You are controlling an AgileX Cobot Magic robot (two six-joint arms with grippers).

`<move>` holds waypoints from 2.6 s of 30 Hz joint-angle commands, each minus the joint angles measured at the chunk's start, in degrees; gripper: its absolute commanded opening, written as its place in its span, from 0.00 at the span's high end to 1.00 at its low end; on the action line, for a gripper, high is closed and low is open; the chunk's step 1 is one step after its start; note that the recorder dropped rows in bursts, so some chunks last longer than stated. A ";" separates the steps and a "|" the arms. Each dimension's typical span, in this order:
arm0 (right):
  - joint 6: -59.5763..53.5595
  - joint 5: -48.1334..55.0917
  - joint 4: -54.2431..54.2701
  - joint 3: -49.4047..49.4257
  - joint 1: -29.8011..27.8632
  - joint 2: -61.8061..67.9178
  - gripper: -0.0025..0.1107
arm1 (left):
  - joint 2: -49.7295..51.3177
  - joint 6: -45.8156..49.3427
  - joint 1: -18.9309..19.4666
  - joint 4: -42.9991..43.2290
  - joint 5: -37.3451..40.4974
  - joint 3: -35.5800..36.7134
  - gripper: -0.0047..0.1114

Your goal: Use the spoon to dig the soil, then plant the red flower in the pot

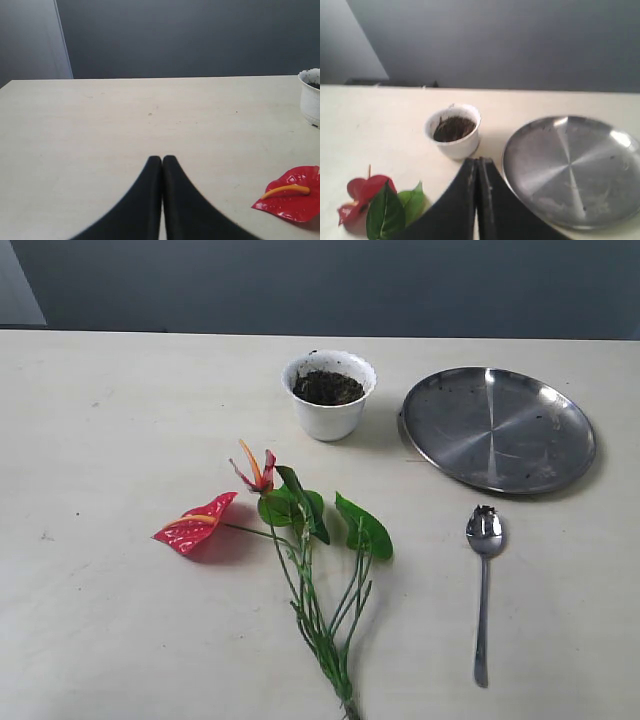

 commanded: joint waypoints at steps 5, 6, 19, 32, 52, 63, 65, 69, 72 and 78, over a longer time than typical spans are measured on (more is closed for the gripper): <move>0.27 8.92 -5.76 -10.99 4.45 24.05 0.98 | 0.30 -0.05 -0.34 0.30 -0.42 -0.15 0.95; 1.94 9.21 -7.49 -11.89 5.76 26.27 0.98 | 0.30 -0.05 -0.34 0.30 -0.42 -0.15 0.95; 29.23 9.21 -38.80 -21.65 23.53 42.79 0.98 | 0.30 -0.05 -0.34 0.30 -0.42 -0.15 0.95; 33.44 18.64 -41.51 -21.54 24.64 43.54 0.98 | 0.30 -0.05 -0.34 0.30 -0.42 -0.15 0.95; 45.79 22.88 -46.12 -18.51 24.64 57.73 0.68 | 0.30 -0.05 -0.34 0.30 -0.42 -0.15 0.95; 47.68 10.31 -45.71 -12.38 24.64 59.17 0.68 | 0.30 -0.05 -0.34 0.30 -0.42 -0.15 0.95; 47.96 9.26 -45.71 -12.38 24.64 59.17 0.68 | 0.30 -0.05 -0.34 0.30 -0.42 -0.15 0.95; 49.18 8.66 -45.71 -12.38 24.64 59.17 0.68 | 0.30 -0.05 -0.34 0.30 -0.42 -0.15 0.95; 49.44 8.25 -45.84 -12.38 24.64 59.17 0.68 | 0.30 -0.05 -0.34 0.30 -0.42 -0.15 0.95; 49.44 8.06 -45.69 -12.26 24.64 61.85 0.68 | 0.30 -0.05 -0.34 0.51 -0.42 -0.15 0.95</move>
